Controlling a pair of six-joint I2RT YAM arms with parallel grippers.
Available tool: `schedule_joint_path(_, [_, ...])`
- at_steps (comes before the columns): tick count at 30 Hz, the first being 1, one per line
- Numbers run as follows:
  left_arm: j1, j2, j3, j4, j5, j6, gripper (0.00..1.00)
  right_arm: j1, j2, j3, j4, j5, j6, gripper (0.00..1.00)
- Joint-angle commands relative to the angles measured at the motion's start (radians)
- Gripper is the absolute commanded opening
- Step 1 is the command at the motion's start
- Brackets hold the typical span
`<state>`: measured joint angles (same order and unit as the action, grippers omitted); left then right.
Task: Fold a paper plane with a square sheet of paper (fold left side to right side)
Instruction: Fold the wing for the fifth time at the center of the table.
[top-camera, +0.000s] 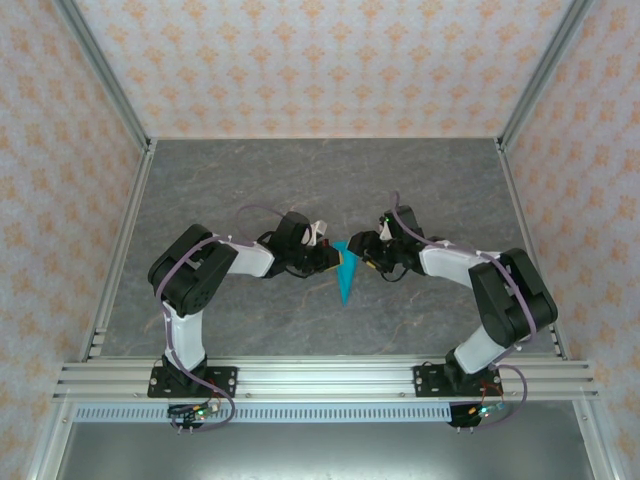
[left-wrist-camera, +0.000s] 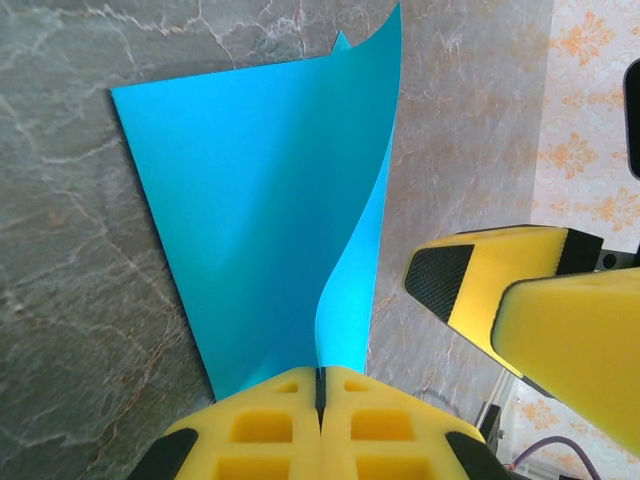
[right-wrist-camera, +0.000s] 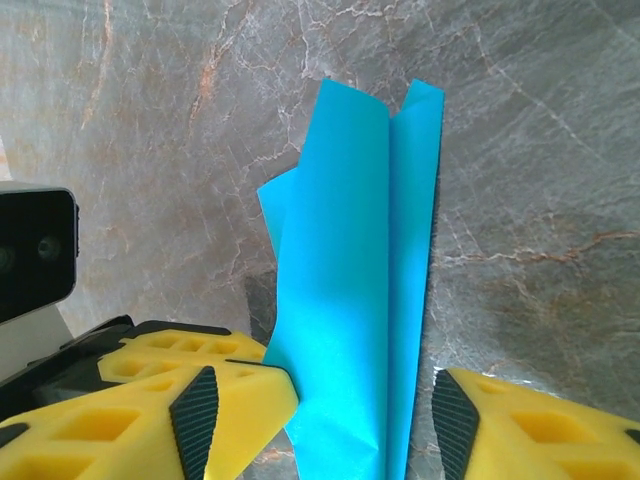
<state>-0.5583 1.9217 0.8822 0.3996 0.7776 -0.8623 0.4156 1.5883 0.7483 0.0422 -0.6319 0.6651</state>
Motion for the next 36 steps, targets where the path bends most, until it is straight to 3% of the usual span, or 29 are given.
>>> schedule_joint_path(1, [0.002,-0.006,0.017,-0.017,-0.014,0.025,0.0,-0.001,0.017,0.04,0.021,0.018,0.022,0.65])
schedule_joint_path(20, [0.003,-0.006,0.014,-0.015,-0.015,0.024,0.0,0.019,0.139,0.112,0.054,-0.004,0.04,0.66])
schedule_joint_path(36, [0.01,0.0,0.054,-0.08,-0.03,0.076,0.0,0.033,0.193,0.146,-0.091,0.034,-0.014,0.66])
